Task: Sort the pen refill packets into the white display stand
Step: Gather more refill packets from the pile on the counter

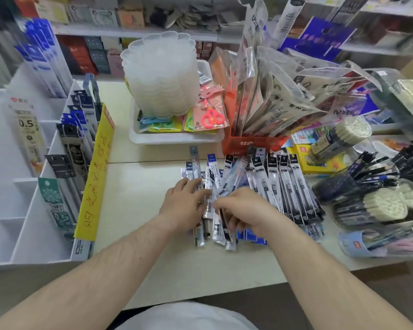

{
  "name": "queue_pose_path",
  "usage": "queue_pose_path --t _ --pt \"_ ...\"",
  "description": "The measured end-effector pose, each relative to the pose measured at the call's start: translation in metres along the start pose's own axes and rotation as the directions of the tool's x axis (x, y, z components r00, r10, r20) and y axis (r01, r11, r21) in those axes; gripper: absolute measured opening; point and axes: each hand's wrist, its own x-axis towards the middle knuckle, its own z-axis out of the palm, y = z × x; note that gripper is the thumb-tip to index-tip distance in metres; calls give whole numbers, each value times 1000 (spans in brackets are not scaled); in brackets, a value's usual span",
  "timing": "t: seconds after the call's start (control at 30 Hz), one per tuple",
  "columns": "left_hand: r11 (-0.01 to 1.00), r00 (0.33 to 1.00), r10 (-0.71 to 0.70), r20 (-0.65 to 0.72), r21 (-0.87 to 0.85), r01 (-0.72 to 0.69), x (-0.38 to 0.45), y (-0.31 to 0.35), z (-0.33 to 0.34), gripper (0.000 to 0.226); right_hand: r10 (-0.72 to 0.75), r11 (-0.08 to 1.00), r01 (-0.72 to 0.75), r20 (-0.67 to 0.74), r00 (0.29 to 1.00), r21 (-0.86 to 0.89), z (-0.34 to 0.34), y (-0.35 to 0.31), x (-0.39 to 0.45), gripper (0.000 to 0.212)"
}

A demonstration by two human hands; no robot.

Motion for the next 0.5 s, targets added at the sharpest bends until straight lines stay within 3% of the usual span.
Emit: queue_pose_path --t 0.13,0.23,0.3,0.37,0.43,0.5 --pt "1000 1000 -6 12 10 6 -6 -2 -1 46 38 979 -49 60 997 200 5 -1 15 17" --pt "1000 1000 -8 7 12 7 -13 -7 -3 44 1 952 -7 18 1000 307 17 -7 24 16" --pt "999 1000 -30 -9 -11 30 -21 -15 -5 39 -40 973 41 -6 999 228 27 -14 27 23" --pt "998 998 -51 -33 -38 50 -29 -26 -7 37 -58 998 58 14 998 29 33 -20 23 38" --pt "990 991 -89 -96 -117 78 -37 -37 -10 49 -49 986 50 13 999 -159 27 -20 17 46" --pt "964 964 -161 -212 -242 107 -42 -46 -14 55 -57 969 38 -74 996 -245 12 -16 14 47"
